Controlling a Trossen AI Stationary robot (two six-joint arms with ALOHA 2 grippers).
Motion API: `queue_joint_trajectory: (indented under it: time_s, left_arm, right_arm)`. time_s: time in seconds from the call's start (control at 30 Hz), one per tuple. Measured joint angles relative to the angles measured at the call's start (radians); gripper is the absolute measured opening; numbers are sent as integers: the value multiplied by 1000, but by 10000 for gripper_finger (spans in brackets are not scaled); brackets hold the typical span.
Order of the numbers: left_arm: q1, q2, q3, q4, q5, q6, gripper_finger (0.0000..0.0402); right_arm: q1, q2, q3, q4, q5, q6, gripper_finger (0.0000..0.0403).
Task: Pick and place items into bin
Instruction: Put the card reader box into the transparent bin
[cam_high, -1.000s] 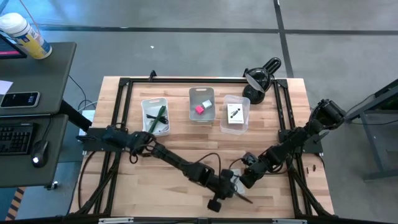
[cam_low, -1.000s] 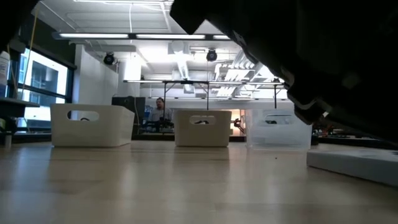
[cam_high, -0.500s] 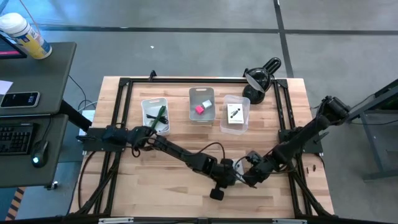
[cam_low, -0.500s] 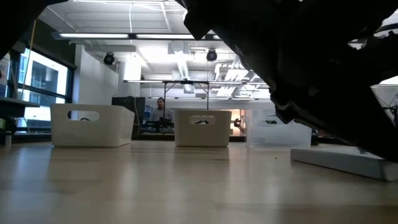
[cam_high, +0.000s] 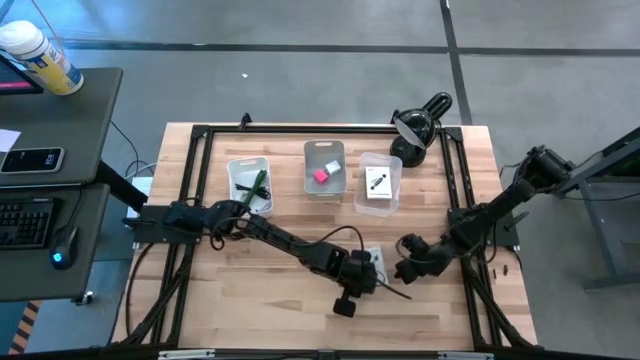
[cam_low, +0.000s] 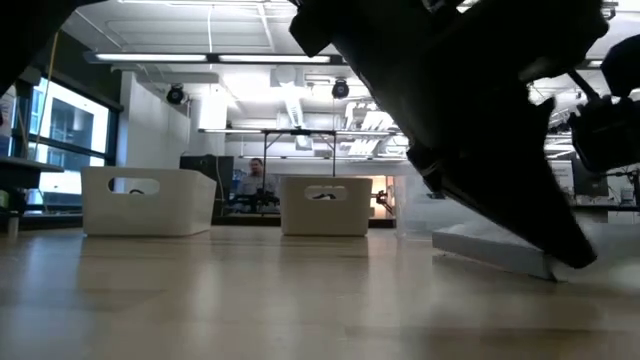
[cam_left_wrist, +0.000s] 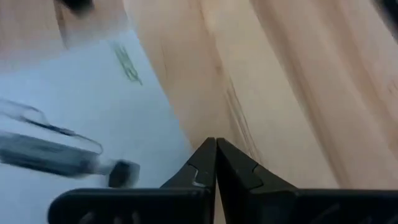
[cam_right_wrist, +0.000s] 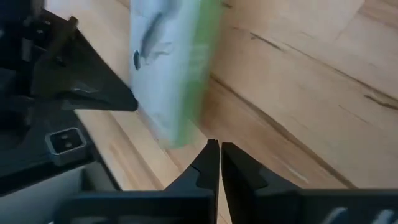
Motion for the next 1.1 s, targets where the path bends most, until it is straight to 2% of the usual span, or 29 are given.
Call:
queue_joint_trajectory:
  time_s: [0.13,0.27,0.43,0.57,0.77,0.9,1.1]
  left_arm:
    - [1,-21,-6,-28,-24,23,2]
    - [2,-62,-9,-48,-86,58,2]
    - [3,-107,-5,-73,-119,75,1]
    - [1,-120,-4,-79,-207,77,2]
    - [30,-98,-6,-196,-259,25,2]
    - [34,-102,-7,-158,-288,25,2]
    - [43,-101,-21,-151,-278,21,2]
  right_arm:
    - [-26,0,-65,173,30,-19,35]
    - [-55,0,-106,272,39,-35,82]
    - [-63,0,-133,317,39,-34,140]
    - [-63,0,-132,314,55,-35,170]
    - [-87,0,-132,341,97,-49,180]
    - [-114,0,-132,374,114,-63,172]
    - [-125,0,-131,385,107,-63,152]
